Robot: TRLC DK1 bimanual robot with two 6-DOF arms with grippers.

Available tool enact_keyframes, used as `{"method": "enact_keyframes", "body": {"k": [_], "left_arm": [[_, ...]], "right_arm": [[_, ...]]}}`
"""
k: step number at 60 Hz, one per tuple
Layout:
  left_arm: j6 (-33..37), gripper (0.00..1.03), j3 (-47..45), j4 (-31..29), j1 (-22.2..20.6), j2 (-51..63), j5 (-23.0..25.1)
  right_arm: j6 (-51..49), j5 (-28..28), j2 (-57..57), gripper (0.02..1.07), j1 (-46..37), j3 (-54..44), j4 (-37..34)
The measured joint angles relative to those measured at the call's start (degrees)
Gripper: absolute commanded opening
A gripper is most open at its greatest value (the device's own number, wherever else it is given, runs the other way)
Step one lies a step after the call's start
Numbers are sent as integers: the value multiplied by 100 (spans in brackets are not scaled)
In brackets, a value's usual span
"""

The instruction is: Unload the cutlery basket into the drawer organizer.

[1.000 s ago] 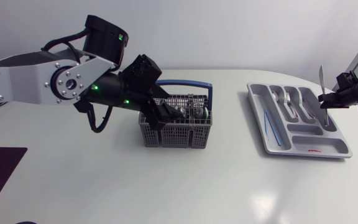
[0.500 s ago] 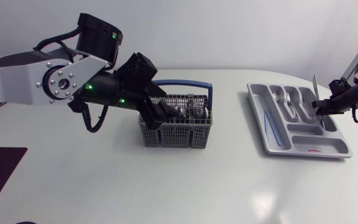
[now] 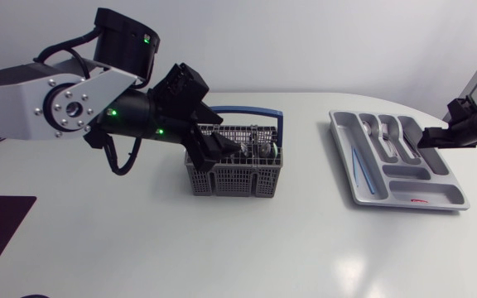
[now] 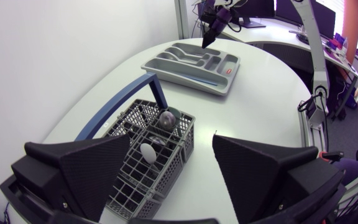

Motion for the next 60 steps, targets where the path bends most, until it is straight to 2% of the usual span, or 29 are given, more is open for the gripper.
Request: {"method": "enact_keyframes", "body": {"k": [17, 27, 41, 44, 54, 60], "left_arm": [[236, 98, -33, 48, -70, -11, 2], [243, 98, -26, -7, -107, 107, 0], [-444, 97, 295, -557, -323, 444, 2], [-660, 96, 431, -629, -369, 514, -164], [-1141, 96, 885, -964, -625, 726, -1167], [-1292, 96, 1064, -1117, -750, 734, -1543]], "right_arm": [[-42, -811, -2256, 88, 684, -1733, 269], [-42, -894, -3165, 88, 1237, -2605, 269], [-39, -955, -4111, 88, 2041, -3469, 269], [-37, -955, -4256, 88, 2197, -3595, 267], [26, -951, -4542, 88, 2653, -3882, 269], [125, -946, -4601, 88, 2907, -3952, 269]]}}
